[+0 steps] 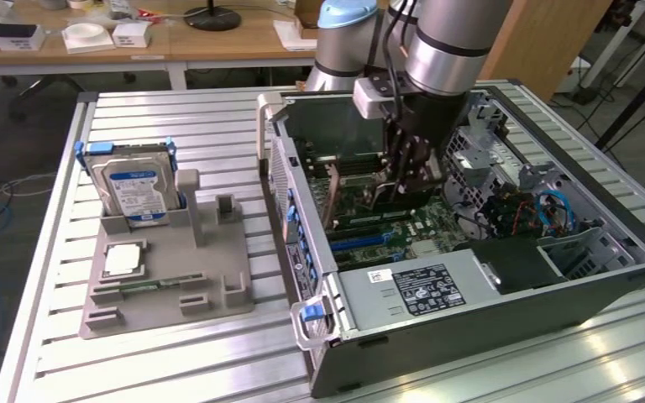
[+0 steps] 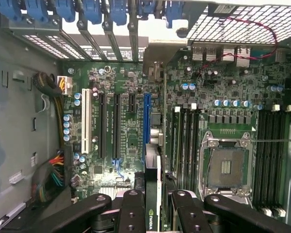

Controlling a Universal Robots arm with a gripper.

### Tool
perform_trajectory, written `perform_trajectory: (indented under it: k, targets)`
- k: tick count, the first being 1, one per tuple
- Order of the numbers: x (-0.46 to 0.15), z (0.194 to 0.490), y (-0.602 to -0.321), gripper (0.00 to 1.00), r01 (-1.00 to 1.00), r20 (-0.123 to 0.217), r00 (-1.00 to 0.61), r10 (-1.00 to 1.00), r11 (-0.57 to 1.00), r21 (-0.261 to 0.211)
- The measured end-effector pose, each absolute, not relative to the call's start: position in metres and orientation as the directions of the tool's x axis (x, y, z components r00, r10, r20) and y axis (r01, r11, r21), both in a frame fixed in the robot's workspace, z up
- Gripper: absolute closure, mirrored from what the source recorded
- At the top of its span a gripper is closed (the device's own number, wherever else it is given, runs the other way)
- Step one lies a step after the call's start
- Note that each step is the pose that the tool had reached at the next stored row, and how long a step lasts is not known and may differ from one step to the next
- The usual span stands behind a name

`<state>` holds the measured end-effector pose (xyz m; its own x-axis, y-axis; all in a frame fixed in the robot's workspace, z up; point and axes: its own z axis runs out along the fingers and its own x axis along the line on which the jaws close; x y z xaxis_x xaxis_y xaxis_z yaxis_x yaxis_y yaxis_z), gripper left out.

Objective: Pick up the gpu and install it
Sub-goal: 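Insert the gpu into the slot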

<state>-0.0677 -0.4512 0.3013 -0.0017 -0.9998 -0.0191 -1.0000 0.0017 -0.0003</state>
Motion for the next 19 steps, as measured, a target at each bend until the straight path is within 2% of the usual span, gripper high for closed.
perform_trajectory:
  k: [19]
  targets:
    - [-0.082, 0.28, -0.457, 0.74, -1.0, -0.018, -0.002, -1.0, 0.002, 0.0]
